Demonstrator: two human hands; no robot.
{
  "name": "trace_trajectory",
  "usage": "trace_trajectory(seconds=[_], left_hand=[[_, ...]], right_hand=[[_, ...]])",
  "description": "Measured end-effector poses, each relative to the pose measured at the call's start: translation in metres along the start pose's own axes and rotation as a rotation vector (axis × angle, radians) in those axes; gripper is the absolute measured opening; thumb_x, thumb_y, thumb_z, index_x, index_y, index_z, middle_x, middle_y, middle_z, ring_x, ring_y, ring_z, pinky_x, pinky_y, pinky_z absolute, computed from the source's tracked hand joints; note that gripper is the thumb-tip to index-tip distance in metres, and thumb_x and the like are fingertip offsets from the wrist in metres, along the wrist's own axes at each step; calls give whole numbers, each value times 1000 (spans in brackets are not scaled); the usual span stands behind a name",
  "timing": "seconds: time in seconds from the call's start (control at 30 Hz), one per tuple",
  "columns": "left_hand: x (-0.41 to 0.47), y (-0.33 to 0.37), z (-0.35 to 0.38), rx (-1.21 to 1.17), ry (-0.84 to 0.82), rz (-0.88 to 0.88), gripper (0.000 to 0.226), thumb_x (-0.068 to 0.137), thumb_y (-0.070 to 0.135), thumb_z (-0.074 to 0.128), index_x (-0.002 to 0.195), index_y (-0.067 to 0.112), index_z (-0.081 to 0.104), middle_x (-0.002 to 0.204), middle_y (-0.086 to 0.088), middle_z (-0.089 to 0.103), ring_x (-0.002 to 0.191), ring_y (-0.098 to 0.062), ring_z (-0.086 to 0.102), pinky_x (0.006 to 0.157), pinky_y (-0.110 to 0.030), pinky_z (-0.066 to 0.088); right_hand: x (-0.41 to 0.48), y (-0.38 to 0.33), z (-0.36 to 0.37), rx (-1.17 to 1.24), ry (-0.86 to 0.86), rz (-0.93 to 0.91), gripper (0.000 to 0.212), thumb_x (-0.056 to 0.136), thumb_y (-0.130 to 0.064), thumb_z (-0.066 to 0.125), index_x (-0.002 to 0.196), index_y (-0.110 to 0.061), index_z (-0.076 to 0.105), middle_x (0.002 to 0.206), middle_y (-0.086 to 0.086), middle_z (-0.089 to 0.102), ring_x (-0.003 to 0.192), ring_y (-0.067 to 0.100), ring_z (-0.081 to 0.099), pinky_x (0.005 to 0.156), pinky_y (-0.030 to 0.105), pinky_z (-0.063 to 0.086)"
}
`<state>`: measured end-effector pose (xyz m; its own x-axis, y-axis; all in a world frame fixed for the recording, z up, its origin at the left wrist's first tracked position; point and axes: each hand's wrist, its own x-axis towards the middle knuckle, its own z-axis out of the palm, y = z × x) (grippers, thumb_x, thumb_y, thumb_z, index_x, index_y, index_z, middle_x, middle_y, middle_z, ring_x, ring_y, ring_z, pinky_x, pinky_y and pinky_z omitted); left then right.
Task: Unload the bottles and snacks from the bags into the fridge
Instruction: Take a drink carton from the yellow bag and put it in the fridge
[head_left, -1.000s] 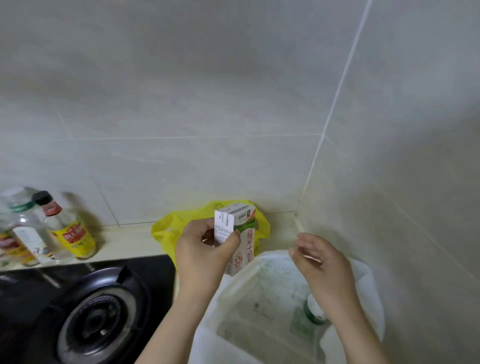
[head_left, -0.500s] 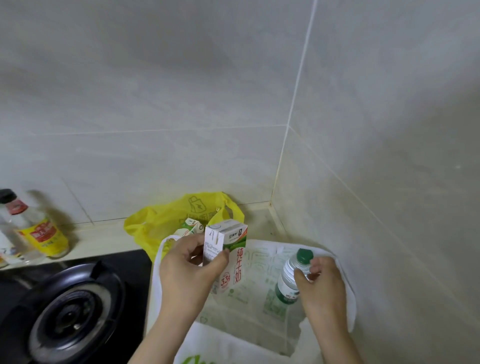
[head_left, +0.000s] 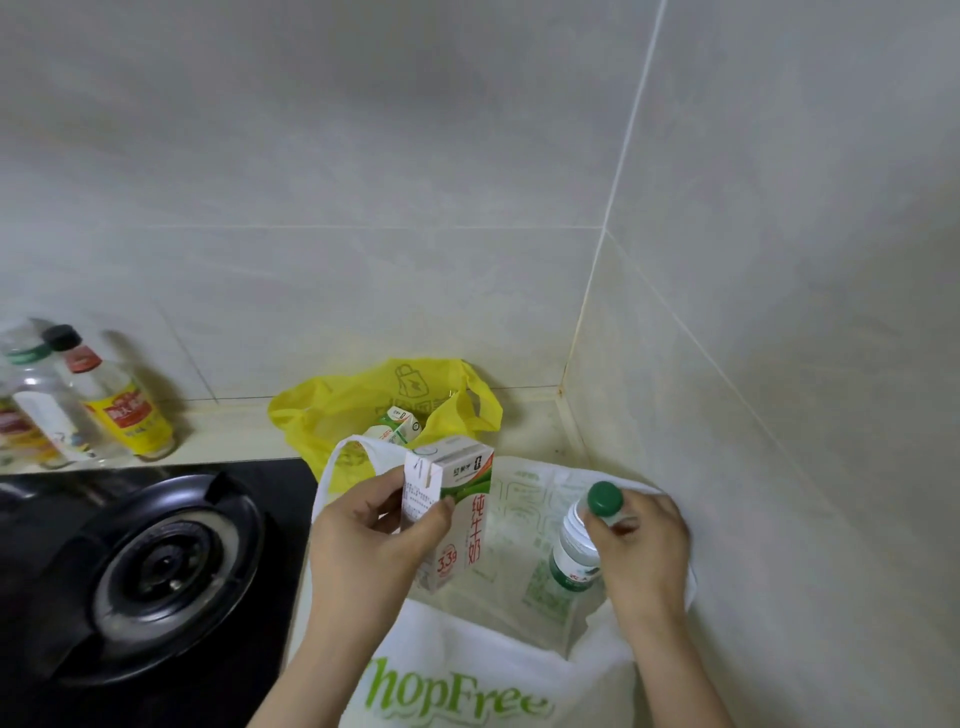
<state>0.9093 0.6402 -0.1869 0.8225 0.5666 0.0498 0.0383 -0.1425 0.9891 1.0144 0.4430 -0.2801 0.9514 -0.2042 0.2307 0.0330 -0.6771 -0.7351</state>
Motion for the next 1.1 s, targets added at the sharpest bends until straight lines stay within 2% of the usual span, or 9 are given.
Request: trace_trajectory(seconds=[0.17,0.3,0.37,0.47,0.53,0.7,0.83,0.97,1.1], left_hand=[[-10,-1,-13,2,57,1,29,73,-1,74,91,21,76,78,13,74,64,5,65,55,-8,48],[-14,7,-32,-7,90,35,29,72,1,75,89,26,76,78,11,75,69,-1,68,58,-12,51],[-15,12,-45,-25,112,64,29,72,2,75,88,26,76,79,9,75,71,-5,68,60,-14,53],[-18,26,-70,-67,130,111,30,72,1,75,89,26,76,79,10,75,73,-3,69,60,-13,52],[-19,41,-91,-92,151,158,32,70,4,78,85,31,75,79,12,75,72,-1,68,61,-13,52],[-19,87,-152,-142,206,290,31,75,2,73,85,30,73,81,13,75,76,-2,70,63,-16,56],[-25,118,-204,-168,242,374,26,75,5,72,89,27,73,85,7,76,79,-7,72,63,-21,58],[-39,143,-246,-171,326,426,24,76,4,71,86,26,73,82,6,76,78,-8,72,65,-24,59],[-57,162,-281,-129,456,479,23,75,3,72,83,25,73,79,7,76,75,-8,72,61,-24,59]], right_hand=[[-12,-8,-7,108,0,-121,18,65,-16,84,75,-19,68,81,-3,55,70,17,58,67,33,48],[-23,-45,-18,261,50,-134,25,67,-14,84,82,-25,66,85,-4,56,72,12,57,69,28,44],[-28,-69,-25,358,66,-175,28,66,-21,84,78,-31,61,84,-6,56,78,14,58,73,26,42],[-40,-110,-35,498,58,-263,20,66,-29,73,81,-34,62,89,-10,57,86,6,58,80,18,42],[-48,-139,-38,585,21,-328,23,68,-23,76,84,-34,62,92,-11,57,91,5,59,84,15,42],[-64,-222,-46,831,-103,-469,28,75,0,77,85,-22,63,94,-1,55,91,8,60,88,19,47],[-80,-284,-51,939,-154,-519,18,70,-24,76,83,-25,64,98,7,60,94,18,64,85,28,51],[-96,-336,-48,978,-247,-558,34,66,-43,73,91,-22,65,99,12,65,94,25,64,86,41,51],[-116,-381,-44,1046,-371,-667,33,68,-44,72,91,-21,66,98,9,66,89,22,63,79,33,51]])
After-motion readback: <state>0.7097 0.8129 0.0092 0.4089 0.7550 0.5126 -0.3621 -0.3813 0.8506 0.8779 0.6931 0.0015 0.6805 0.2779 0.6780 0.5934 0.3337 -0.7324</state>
